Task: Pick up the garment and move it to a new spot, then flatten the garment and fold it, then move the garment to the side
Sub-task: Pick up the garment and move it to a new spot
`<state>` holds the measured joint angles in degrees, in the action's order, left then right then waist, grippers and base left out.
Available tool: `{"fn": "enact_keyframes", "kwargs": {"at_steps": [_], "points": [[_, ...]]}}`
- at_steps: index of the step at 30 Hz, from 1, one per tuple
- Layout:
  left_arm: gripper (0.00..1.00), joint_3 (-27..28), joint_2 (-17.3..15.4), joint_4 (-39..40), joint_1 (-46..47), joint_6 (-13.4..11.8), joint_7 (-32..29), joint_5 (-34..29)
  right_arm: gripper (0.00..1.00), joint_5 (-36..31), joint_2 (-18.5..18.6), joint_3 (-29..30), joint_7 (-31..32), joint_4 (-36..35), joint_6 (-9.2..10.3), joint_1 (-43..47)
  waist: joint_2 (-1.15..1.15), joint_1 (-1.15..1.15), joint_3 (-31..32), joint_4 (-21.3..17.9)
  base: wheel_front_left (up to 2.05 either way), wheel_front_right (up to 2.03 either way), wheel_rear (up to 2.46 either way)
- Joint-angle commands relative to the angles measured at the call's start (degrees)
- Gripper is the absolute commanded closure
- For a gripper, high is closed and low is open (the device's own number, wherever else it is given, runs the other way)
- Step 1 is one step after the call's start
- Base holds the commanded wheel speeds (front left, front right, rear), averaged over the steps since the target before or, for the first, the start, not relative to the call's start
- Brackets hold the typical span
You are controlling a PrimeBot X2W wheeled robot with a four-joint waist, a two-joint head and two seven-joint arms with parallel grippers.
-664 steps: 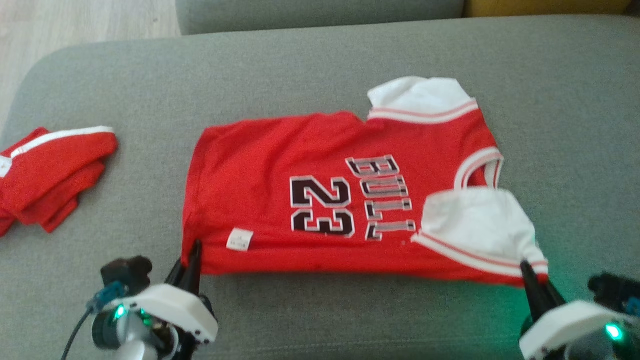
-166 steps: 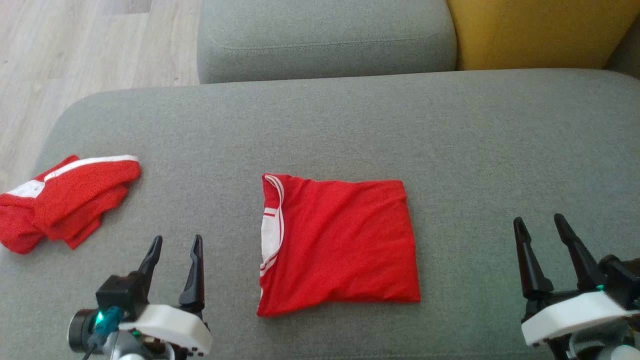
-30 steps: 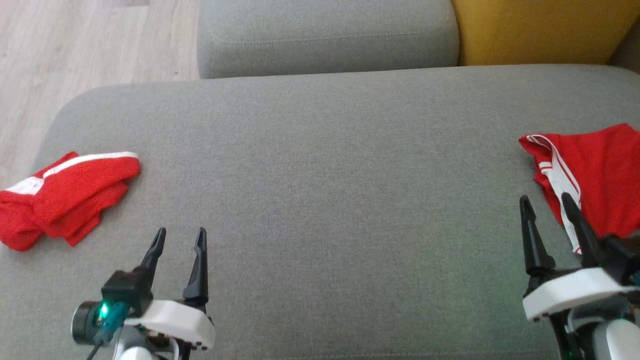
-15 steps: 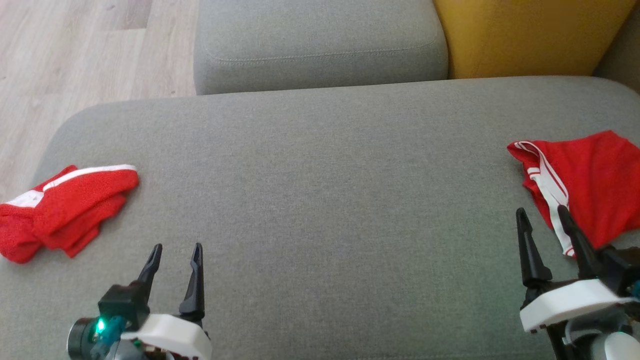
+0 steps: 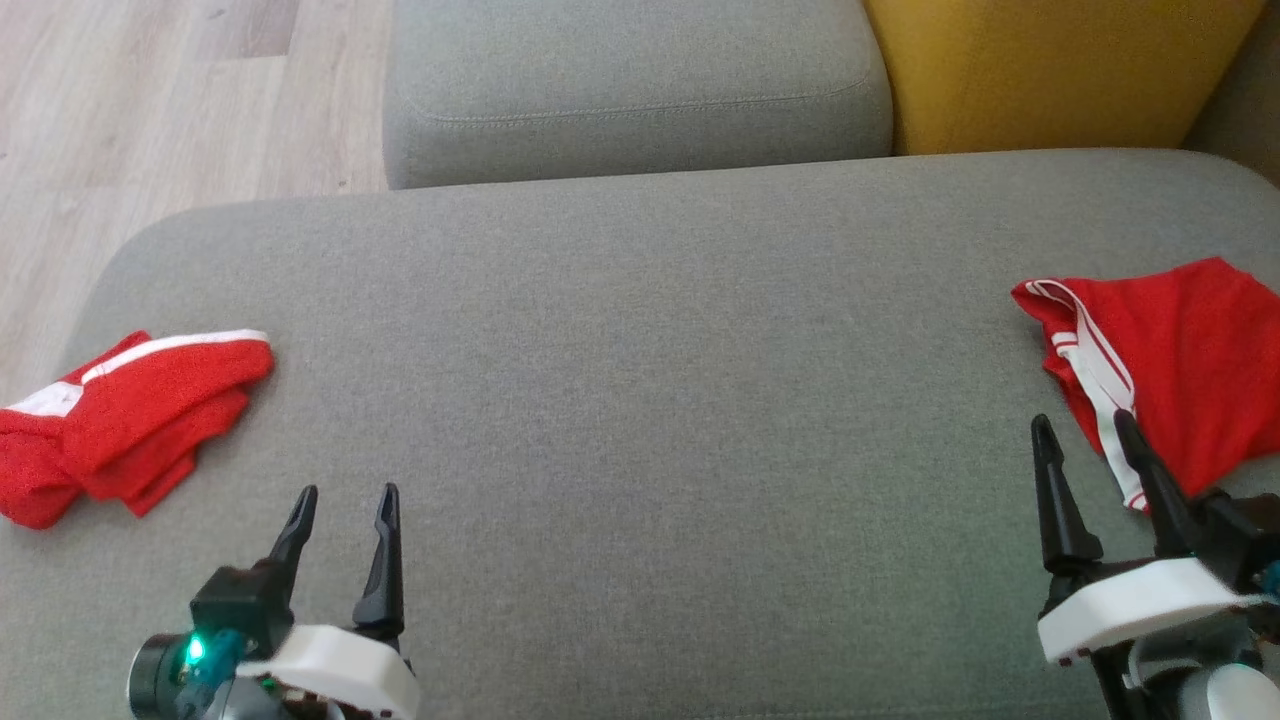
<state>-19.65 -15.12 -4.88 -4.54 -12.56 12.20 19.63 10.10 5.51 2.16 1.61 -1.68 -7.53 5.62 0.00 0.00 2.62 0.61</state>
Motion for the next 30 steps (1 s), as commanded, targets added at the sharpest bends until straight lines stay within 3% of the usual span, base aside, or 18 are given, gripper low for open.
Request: {"fn": "enact_keyframes", "kwargs": {"at_steps": [1,13,21,30], "points": [[0.00,2.21,-1.32,2.22,2.71,-0.22,0.06,0.35,0.00,0.20,0.16,-1.08,-0.06,-1.96,0.04,-1.50,0.00,0.00,0.07,0.01,0.00,0.00,0.00],[0.00,2.02,-1.80,2.54,3.81,-0.50,-0.14,0.38,0.00,-0.02,-0.19,-0.65,0.07,-2.03,0.04,-1.31,0.00,0.00,-0.13,1.71,0.00,0.00,0.00],[0.00,2.14,-1.91,2.58,5.45,-0.73,-0.11,0.35,0.00,0.00,-0.64,-1.58,0.00,-3.04,0.04,-0.92,0.00,0.00,-0.34,8.15,0.00,0.00,0.00],[0.00,2.64,-2.34,2.75,6.29,-1.36,0.19,0.42,0.00,-0.26,-1.30,-3.02,-0.19,-3.50,0.04,-1.32,0.00,0.00,-0.52,18.26,0.00,0.00,0.00]]}}
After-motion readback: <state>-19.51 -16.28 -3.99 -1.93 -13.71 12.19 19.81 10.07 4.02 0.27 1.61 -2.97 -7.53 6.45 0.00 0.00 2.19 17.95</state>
